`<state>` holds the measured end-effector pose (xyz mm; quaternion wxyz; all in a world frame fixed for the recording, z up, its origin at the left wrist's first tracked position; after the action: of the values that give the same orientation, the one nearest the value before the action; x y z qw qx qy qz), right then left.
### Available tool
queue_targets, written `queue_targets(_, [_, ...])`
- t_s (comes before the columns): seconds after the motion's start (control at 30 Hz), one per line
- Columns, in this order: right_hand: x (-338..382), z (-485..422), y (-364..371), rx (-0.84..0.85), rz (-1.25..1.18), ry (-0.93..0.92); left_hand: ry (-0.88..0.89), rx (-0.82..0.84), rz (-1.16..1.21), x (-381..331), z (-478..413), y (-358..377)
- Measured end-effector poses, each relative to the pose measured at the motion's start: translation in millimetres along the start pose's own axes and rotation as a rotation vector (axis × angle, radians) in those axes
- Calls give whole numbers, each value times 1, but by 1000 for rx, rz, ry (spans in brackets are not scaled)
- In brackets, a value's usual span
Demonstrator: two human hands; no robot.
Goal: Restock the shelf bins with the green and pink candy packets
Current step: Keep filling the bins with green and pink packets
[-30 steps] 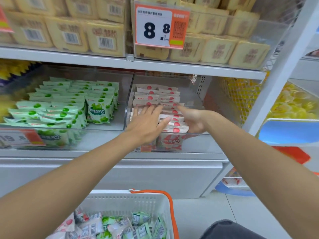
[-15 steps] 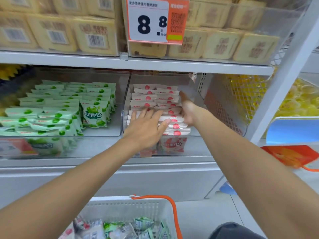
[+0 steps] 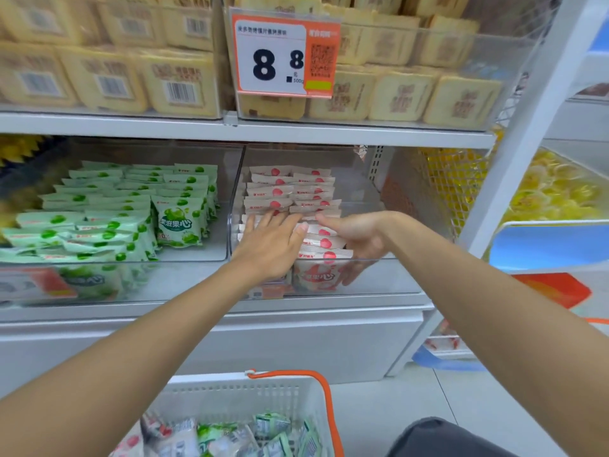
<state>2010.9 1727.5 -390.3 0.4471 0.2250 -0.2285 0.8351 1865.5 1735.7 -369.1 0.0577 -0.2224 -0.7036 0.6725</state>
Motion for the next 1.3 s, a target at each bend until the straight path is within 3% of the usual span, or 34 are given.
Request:
queue_targets(0.07, [0, -4, -3, 0, -56, -27, -2, -32, 34, -1, 0, -4])
queue_targets(0.13, [-2, -2, -14, 2, -66, -25, -36, -199, 100, 2, 1, -19])
queue_targets(0.2, [-1, 0, -36, -113, -75, -15, -60, -358, 129, 2, -7, -36])
queue_targets(0.27, [4, -4, -65, -319, -195, -97, -40, -311, 89, 1, -29, -40])
queue_targets(0.33, [13, -16, -84, -451, -403, -244, -60, -149, 60, 5, -54, -28])
queue_targets(0.43, [25, -47, -74, -352, -677, -340, -116, -58, -3, 22, -71, -9])
queue_targets(0.53, [42, -58, -53, -316, -677, -367, -92, -109, -108, 23, -71, 0])
queue_targets(0.73, [54, -65, -49, -221, -744, -411, -148, -132, 2, 28, -76, 2])
queue_targets(0.8, [63, -61, -56, -240, -760, -425, -134, -129, -56, 29, -74, 2])
queue_targets(0.9, [75, -62, -79, -506, -638, -472, -119, -114, -119, 27, -72, 5])
queue_targets(1.0, [87, -61, -79, -603, -519, -491, -150, -146, -38, 27, -73, 1])
queue_targets(1.1, [79, -72, -79, -536, -558, -448, -141, -160, 17, 25, -73, -1])
queue_targets(1.2, [73, -67, -68, -325, -740, -474, -146, -162, 33, 25, -71, -2])
queue_targets(1.3, [67, -51, -69, -404, -724, -457, -141, -225, 109, 24, -68, -9])
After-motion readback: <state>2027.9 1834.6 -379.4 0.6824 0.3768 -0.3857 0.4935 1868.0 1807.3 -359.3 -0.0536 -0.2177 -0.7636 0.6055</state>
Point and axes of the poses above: each hand's wrist, its own z-axis away from the middle knuckle, its own y-axis out of the palm, x = y × z, the point moved 7 cm from there along -z, towards the middle knuckle, and after that the axes turned 6 degrees about -z, right-handed, at the moved point
